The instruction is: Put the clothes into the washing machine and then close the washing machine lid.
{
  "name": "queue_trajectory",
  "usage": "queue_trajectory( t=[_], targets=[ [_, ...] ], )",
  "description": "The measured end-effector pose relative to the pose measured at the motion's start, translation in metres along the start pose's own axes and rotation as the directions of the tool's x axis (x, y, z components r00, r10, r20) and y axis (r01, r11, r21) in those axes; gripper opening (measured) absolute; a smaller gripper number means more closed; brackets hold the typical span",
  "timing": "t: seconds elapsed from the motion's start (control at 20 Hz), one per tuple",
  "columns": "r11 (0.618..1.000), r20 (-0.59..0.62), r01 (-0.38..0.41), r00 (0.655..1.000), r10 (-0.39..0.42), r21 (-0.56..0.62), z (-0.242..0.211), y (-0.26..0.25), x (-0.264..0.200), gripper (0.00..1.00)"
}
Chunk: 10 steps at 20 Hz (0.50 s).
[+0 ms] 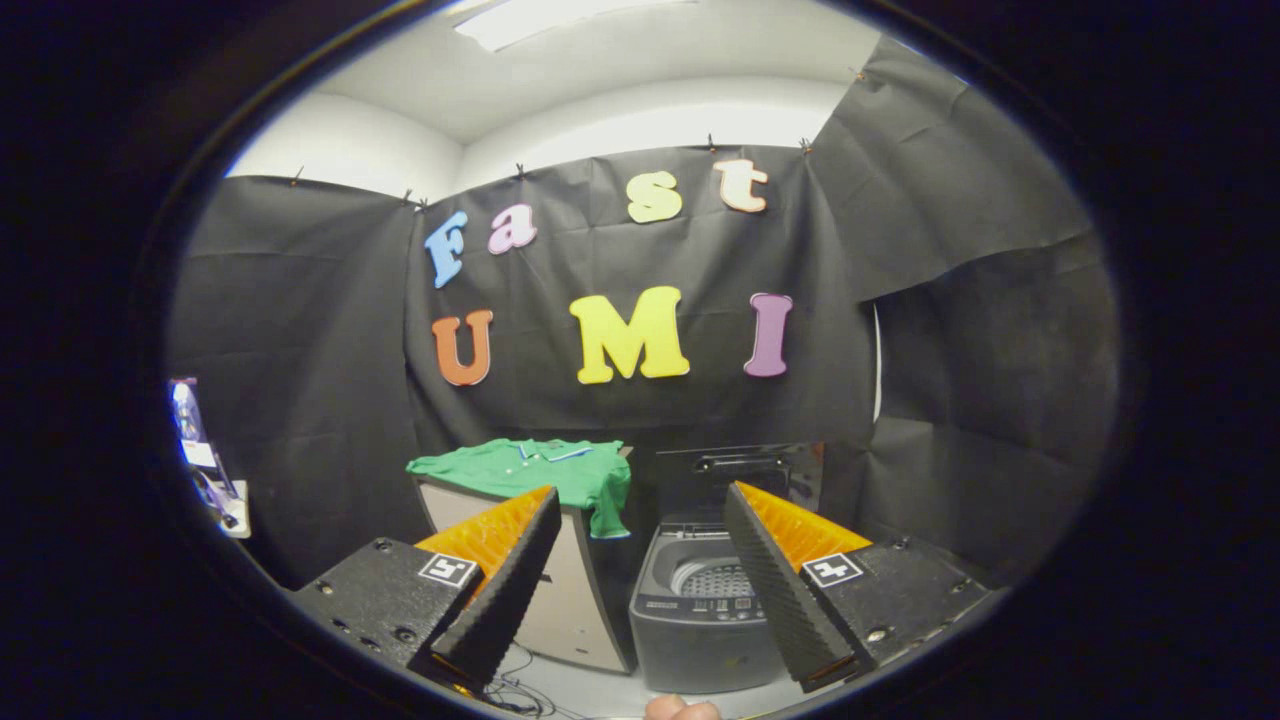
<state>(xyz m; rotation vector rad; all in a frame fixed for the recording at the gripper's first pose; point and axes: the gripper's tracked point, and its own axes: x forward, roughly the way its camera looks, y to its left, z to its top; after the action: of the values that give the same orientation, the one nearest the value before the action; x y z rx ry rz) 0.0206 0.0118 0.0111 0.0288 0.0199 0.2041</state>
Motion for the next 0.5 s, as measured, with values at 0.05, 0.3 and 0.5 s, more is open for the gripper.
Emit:
queue_trajectory(
  t=[0.05, 0.3, 0.5],
  targets=[
    [1.000, 0.006, -0.008, 1.000, 0.008, 0.004, 0.005, 0.005, 0.006, 1.00],
    [0.999, -0.022, -0.040, 0.999, 0.040, 0.011, 0.015, 0.021, 0.035, 1.00],
    [0.999, -0.046, -0.043, 0.998, 0.043, 0.000, 0.015, 0.036, 0.062, 1.00]
  ],
)
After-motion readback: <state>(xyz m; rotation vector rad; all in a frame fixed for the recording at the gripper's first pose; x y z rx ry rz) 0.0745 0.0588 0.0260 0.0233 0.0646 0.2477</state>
